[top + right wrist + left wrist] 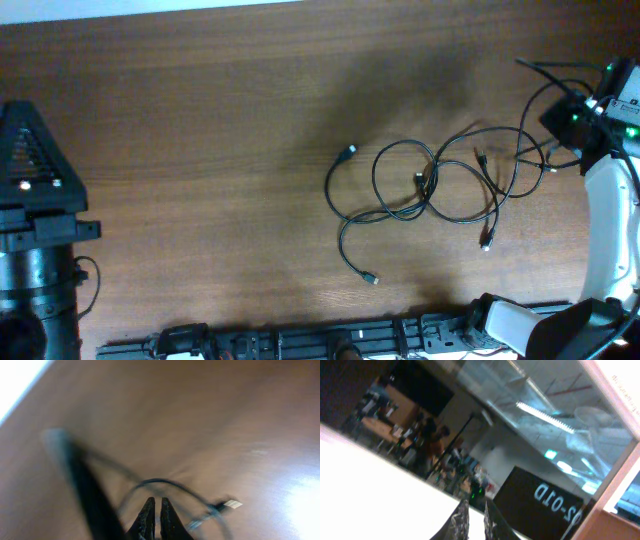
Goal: Untangle cables
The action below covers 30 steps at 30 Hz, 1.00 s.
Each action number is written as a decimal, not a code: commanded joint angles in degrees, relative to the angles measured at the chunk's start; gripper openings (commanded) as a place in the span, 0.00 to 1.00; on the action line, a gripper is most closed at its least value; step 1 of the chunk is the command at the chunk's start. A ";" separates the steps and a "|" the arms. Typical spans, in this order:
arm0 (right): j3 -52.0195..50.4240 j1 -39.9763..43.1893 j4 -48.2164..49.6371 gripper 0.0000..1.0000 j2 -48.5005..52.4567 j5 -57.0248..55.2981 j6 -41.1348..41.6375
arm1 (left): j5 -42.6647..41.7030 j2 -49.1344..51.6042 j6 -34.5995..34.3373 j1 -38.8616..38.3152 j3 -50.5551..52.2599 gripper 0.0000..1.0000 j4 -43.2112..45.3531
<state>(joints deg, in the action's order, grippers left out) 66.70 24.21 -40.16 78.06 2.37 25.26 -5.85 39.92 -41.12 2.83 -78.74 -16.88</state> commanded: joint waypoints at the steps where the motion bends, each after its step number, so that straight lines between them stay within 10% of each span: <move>1: 0.76 -3.41 2.82 0.04 0.26 18.84 -5.73 | -5.68 1.68 0.85 0.37 -0.76 0.15 -4.35; 9: 4.46 -17.35 9.14 0.04 -0.13 44.35 -5.07 | -22.60 11.13 3.17 0.33 -0.76 0.22 -9.35; 30: 39.15 -33.94 8.39 0.04 -0.24 32.52 -15.17 | -53.37 27.15 21.35 0.33 -0.76 0.31 -9.79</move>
<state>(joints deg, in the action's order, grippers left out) 102.87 -9.43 -31.46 78.04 38.74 15.81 -56.34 67.09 -22.11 2.98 -79.09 -26.81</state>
